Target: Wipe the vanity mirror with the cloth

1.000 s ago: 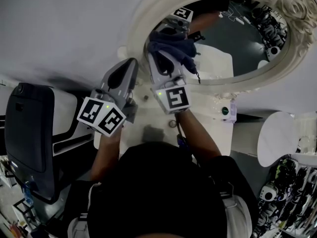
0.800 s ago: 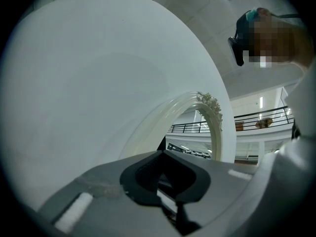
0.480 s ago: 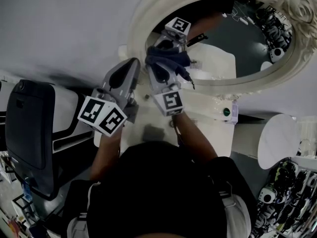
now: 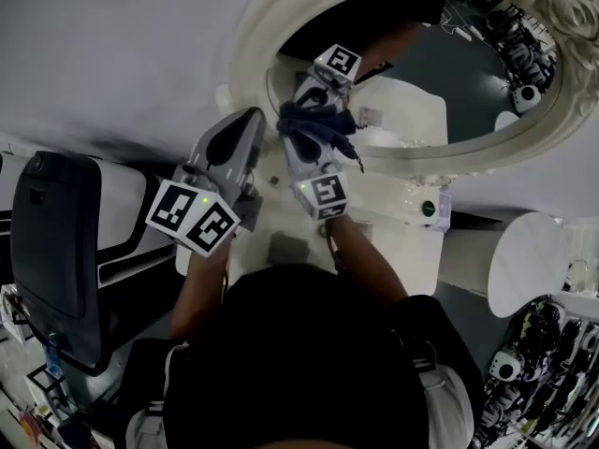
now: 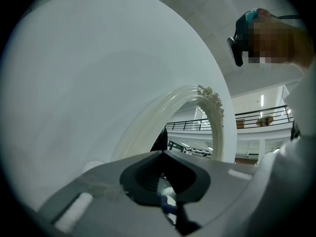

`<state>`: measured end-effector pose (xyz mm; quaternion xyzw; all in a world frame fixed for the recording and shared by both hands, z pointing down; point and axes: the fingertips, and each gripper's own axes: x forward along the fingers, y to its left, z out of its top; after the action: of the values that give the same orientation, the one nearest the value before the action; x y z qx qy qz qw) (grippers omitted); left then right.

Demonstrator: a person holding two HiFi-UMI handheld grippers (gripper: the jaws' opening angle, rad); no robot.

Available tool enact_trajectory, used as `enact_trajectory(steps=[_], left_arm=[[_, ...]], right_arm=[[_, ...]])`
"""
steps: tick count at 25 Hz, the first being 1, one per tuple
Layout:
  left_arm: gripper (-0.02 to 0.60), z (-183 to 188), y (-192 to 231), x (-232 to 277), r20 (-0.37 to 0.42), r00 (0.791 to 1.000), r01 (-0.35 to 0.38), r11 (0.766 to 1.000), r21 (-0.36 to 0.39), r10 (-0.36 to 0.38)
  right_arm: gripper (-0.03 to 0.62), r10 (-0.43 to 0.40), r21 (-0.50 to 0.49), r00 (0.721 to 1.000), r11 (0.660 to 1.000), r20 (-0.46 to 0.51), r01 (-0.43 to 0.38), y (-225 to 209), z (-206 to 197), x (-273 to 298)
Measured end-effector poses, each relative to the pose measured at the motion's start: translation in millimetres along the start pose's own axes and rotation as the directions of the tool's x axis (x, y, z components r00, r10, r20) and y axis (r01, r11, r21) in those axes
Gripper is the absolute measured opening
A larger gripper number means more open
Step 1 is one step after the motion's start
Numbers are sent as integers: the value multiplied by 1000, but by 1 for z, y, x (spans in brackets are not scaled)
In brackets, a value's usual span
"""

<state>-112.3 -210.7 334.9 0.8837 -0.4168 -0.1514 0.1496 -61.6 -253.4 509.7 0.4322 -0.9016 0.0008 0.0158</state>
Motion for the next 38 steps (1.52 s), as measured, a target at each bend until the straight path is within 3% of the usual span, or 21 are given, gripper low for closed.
enact_trajectory(steps=[8,21,38], left_arm=[[2,-7,-7,8,-11,1000,-1,1000,2,1],[2,-31,-22,25,-45,999,-4,1000,13,5],[2,-51,-62,46,-64,998,19,1000,21,-18]], right_arm=[[38,11,97,999,995,-39,-7,-16,-35,-14],[38,-18,153,996,988,-91,32,-49,-79,-45],[38,-86,123,982,987,-168,107,-124,-104,-123]])
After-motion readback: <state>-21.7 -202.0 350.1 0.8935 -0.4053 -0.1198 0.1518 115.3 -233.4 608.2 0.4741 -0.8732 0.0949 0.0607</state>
